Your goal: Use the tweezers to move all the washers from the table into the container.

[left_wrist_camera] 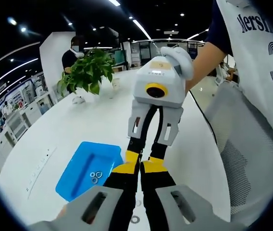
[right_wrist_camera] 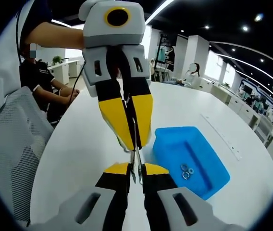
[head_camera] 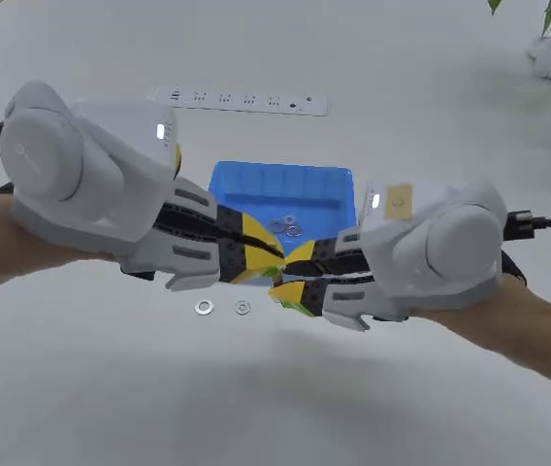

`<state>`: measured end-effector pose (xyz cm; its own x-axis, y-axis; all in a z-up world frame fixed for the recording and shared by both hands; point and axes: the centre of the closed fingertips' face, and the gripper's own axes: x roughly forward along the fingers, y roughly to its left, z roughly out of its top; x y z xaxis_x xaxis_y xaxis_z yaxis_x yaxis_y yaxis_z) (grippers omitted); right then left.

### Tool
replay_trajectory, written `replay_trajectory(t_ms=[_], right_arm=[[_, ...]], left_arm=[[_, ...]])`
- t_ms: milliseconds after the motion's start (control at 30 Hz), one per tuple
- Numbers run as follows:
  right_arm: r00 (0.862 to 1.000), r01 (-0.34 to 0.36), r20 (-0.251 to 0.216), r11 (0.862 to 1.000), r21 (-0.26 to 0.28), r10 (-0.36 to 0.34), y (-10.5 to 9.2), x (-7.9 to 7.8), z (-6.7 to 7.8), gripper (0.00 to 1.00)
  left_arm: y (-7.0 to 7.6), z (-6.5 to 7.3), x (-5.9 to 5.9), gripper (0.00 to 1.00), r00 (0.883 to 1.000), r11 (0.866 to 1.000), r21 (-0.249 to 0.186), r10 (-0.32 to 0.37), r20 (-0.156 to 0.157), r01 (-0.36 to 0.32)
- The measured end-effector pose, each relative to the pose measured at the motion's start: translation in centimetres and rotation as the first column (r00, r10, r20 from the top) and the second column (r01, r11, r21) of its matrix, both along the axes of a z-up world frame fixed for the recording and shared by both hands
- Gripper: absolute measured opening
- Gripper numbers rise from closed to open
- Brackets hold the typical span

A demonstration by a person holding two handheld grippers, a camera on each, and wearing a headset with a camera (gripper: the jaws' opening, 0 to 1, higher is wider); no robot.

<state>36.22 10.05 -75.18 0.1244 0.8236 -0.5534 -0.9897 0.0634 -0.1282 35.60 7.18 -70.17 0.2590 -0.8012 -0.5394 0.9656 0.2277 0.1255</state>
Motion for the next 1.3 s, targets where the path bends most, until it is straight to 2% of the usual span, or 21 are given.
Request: replay_trajectory(t_ms=[100,500,800,967,1133,1300], right_arm=[[1.0,-0.002,0.002,1.0,0.0,0.002,0.1,0.2,-0.2,0.11],[1.0,0.003,0.009,1.0,-0.013,-0.003,0.3,0.5,-1.5,0.1],[1.0,0.024,0.011,1.0,0.007,-0.024,0.3,1.3,-1.2,0.1],[1.0,0.024,0.015,1.0,0.0,-0.024,0.2,1.4,-1.4,0.1],[1.0,0.028,0.01,1.0,0.0,-0.028,0.2,1.5,-1.6,0.11],[1.0,0.03,0.004,1.0,-0.001,-0.03,0.2,1.4,-1.6,0.11]], left_arm=[[-0.1,-0.1,0.1,0.05,1.0,1.0,0.009,-0.025,0.014,0.025],[0.2,-1.5,0.6,0.05,0.999,0.999,0.034,-0.038,-0.014,0.039],[-0.1,-1.2,1.2,0.05,1.0,0.999,0.023,-0.029,-0.003,0.029],[-0.1,-1.3,1.4,0.05,1.0,0.999,0.023,-0.026,-0.005,0.026],[-0.1,-1.5,1.4,0.05,1.0,1.0,0.023,-0.021,-0.014,0.021],[0.0,-1.5,1.5,0.06,0.999,1.0,0.016,-0.009,-0.036,0.01]])
